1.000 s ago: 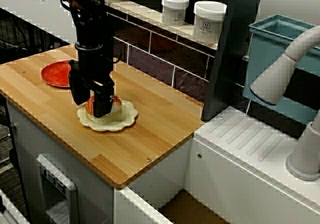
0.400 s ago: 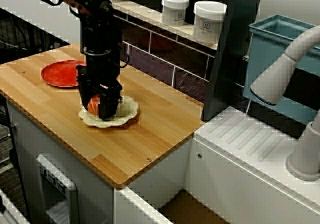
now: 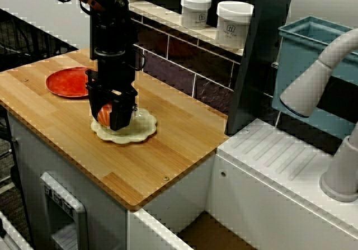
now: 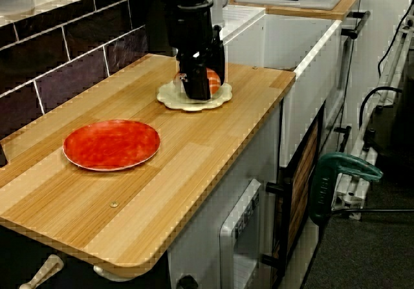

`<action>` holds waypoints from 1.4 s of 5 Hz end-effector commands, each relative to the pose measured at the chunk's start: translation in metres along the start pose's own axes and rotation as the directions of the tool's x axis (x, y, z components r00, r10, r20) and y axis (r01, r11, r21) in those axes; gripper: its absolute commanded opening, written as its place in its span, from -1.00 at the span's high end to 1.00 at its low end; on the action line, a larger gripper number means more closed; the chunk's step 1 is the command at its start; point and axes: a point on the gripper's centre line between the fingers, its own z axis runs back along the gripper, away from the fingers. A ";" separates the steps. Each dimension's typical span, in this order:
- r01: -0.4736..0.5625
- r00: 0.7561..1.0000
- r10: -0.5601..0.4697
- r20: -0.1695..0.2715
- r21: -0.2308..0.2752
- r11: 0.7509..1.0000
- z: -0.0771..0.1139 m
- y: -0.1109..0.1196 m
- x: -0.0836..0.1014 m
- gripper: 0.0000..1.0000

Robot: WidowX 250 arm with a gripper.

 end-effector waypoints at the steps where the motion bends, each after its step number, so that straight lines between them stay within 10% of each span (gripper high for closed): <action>1: -0.009 0.996 0.011 0.093 -0.027 1.000 0.051 0.019 0.008 1.00; 6: -0.083 0.988 0.074 0.135 0.069 0.994 0.022 0.060 0.078 1.00; 7: -0.089 0.989 0.082 0.125 0.053 0.995 0.030 0.060 0.073 -1.00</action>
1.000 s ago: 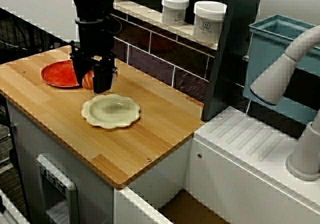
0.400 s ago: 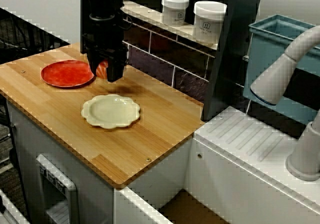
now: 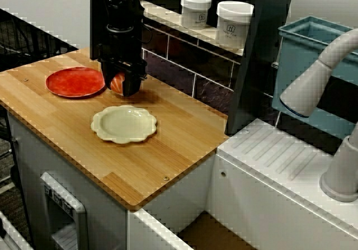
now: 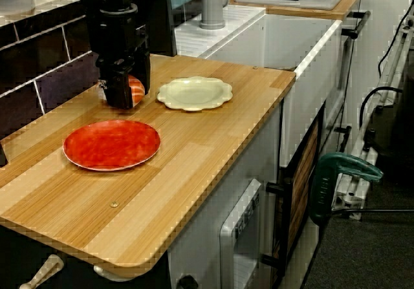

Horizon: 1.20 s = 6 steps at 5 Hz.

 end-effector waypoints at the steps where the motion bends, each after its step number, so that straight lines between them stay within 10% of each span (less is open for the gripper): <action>1: -0.013 0.999 0.014 0.031 -0.021 1.000 0.033 0.007 -0.002 -1.00; 6: 0.002 0.994 0.011 0.105 -0.123 0.992 0.096 0.029 -0.040 -1.00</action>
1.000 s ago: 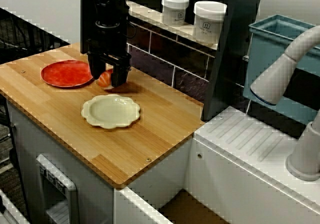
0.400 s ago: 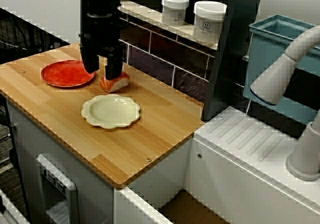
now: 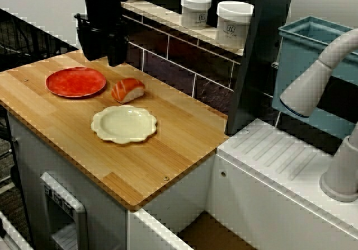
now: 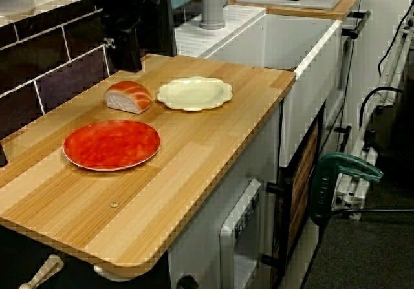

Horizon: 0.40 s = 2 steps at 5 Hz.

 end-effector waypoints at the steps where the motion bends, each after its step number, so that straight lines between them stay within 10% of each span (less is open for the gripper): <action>1: 0.042 0.994 -0.041 0.096 -0.003 0.999 0.043 0.021 -0.026 -1.00; 2: 0.077 0.991 -0.078 0.113 0.015 0.997 0.045 0.035 -0.040 -1.00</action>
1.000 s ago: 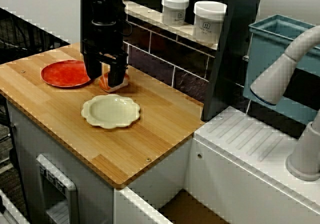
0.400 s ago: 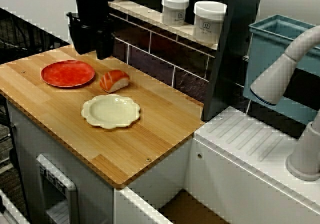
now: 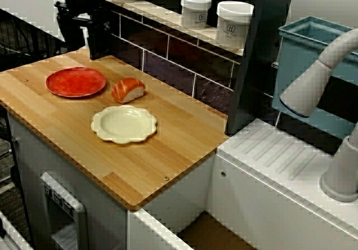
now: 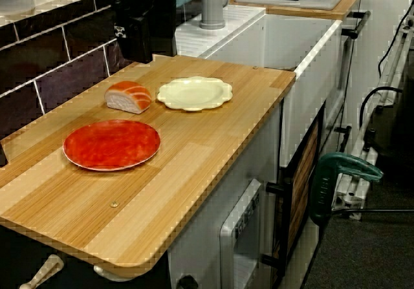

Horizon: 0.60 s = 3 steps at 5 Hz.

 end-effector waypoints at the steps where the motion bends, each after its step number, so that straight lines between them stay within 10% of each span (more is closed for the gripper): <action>1: 0.174 0.983 -0.178 0.044 0.072 0.982 0.014 0.028 -0.022 -1.00; 3: 0.300 0.954 -0.298 -0.034 0.126 0.945 -0.032 0.020 -0.029 -1.00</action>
